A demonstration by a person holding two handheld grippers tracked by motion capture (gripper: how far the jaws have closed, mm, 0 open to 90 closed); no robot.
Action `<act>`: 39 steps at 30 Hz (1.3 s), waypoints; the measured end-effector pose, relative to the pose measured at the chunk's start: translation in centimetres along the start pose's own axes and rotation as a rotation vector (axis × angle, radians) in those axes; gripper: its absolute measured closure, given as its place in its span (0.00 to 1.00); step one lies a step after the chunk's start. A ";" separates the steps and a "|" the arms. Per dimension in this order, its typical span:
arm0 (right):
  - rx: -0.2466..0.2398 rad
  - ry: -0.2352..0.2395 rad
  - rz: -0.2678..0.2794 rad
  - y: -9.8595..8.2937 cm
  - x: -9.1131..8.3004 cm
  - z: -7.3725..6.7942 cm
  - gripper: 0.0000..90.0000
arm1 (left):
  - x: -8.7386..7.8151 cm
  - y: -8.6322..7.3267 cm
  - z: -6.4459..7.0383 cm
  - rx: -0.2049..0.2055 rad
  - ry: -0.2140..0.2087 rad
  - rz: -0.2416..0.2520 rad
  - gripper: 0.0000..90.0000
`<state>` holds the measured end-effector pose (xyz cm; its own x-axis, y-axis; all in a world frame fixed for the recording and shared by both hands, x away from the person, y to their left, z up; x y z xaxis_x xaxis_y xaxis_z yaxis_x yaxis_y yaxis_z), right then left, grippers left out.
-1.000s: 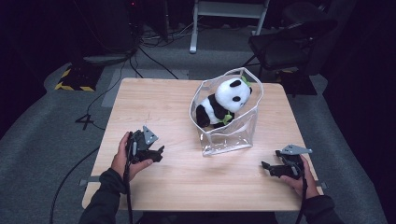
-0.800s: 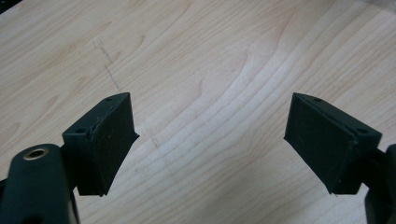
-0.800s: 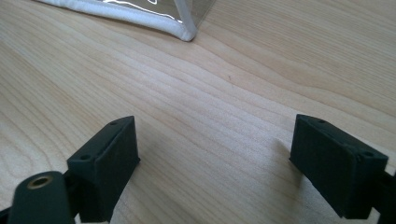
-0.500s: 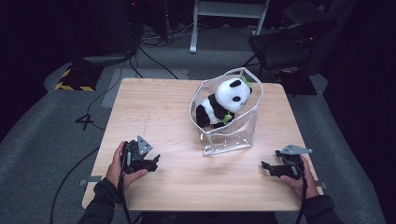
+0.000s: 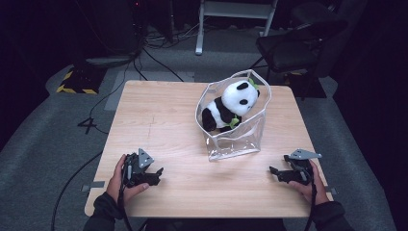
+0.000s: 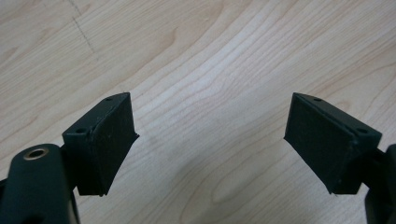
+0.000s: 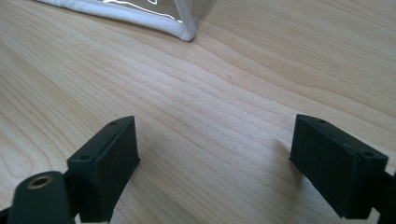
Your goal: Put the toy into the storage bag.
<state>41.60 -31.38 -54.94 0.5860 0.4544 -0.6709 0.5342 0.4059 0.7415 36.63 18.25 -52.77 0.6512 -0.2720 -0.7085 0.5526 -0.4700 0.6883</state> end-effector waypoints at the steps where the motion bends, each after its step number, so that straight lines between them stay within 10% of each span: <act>1: 0.000 0.000 0.000 0.0 0.0 0.0 0.17 | 0.0 -0.2 -0.1 -0.003 -0.002 0.000 0.18; 39: 0.001 0.001 0.000 0.0 0.0 0.0 0.17 | -0.4 -5.3 -3.4 -0.215 -0.016 -0.012 0.17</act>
<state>41.58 -31.39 -54.94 0.5857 0.4552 -0.6706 0.5347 0.4048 0.7418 35.24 23.68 -55.58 0.6366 -0.2819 -0.7179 0.6596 -0.2833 0.6962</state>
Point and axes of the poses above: each handheld gripper's, and its own axes: x roughly forward along the jaws, y roughly out of its top, z roughly to its right, the point moved 6 cm from there along x, roughly forward along the jaws, and after that the axes turned 2 degrees about y, right-handed, at the moved point
